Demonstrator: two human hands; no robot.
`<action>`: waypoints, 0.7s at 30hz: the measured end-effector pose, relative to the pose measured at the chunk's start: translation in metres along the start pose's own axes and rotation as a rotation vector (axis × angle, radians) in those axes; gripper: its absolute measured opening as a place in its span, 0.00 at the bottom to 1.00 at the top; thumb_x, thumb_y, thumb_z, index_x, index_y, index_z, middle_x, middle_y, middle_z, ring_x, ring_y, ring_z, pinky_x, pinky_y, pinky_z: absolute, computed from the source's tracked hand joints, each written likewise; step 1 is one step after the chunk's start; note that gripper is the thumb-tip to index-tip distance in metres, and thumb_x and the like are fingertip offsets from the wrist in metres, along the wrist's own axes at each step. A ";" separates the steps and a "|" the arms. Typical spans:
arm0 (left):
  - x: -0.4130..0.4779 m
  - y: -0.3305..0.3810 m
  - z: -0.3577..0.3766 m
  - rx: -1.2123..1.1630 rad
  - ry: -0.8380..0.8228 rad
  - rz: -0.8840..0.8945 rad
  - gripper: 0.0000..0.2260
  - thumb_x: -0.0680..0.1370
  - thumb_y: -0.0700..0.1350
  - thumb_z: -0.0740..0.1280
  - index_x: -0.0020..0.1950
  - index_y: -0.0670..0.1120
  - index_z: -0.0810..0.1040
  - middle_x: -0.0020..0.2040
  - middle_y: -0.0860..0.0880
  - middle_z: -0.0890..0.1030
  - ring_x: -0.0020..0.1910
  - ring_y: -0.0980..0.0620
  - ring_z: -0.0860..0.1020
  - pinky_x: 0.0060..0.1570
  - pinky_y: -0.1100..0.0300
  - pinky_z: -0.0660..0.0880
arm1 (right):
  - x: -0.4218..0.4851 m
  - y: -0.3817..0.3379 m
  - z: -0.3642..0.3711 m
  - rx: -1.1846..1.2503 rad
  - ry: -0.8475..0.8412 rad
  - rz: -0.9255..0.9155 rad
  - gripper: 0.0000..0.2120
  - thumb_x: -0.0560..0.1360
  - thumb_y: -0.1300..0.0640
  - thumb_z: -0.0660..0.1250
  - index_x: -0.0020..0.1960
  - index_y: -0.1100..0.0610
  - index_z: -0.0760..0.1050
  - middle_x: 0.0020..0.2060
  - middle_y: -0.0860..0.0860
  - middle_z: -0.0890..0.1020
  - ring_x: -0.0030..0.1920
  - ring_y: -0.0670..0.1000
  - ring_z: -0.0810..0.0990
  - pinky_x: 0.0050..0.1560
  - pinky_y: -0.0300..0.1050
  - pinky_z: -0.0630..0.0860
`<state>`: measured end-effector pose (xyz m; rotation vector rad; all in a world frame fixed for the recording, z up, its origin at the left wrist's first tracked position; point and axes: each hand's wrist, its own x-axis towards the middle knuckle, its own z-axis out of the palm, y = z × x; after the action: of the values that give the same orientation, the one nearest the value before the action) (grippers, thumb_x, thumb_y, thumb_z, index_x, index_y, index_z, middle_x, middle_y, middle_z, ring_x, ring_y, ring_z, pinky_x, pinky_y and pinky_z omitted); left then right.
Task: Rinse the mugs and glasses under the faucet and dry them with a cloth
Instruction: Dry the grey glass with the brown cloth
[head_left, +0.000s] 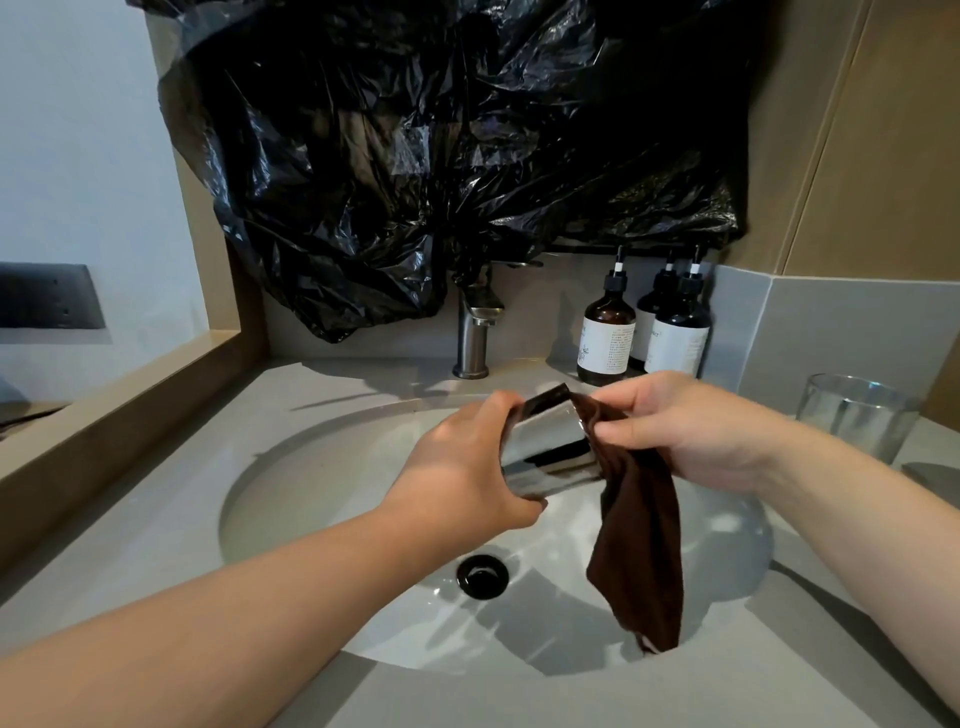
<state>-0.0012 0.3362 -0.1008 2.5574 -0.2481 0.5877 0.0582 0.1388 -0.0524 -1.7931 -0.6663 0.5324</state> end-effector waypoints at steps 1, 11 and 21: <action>-0.001 0.002 0.001 0.017 -0.002 0.038 0.34 0.65 0.54 0.75 0.67 0.58 0.63 0.57 0.57 0.73 0.54 0.56 0.72 0.53 0.61 0.73 | 0.002 0.003 0.007 -0.063 0.002 -0.003 0.14 0.71 0.65 0.67 0.56 0.63 0.79 0.52 0.64 0.82 0.53 0.62 0.81 0.57 0.54 0.77; 0.005 -0.008 0.001 0.049 0.011 0.004 0.37 0.67 0.54 0.75 0.71 0.57 0.59 0.62 0.54 0.71 0.59 0.52 0.70 0.57 0.61 0.70 | 0.001 -0.004 0.009 0.376 0.183 0.078 0.12 0.73 0.71 0.61 0.46 0.65 0.83 0.43 0.62 0.84 0.40 0.56 0.83 0.44 0.45 0.82; 0.005 -0.006 0.003 0.071 0.008 0.046 0.36 0.67 0.52 0.75 0.71 0.58 0.60 0.62 0.56 0.70 0.61 0.53 0.70 0.57 0.62 0.70 | -0.001 -0.008 0.017 0.291 0.082 0.085 0.17 0.66 0.68 0.64 0.54 0.67 0.78 0.48 0.64 0.83 0.46 0.58 0.82 0.48 0.46 0.81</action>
<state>0.0062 0.3397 -0.1032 2.6233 -0.2884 0.6346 0.0453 0.1524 -0.0504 -1.5646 -0.4330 0.5784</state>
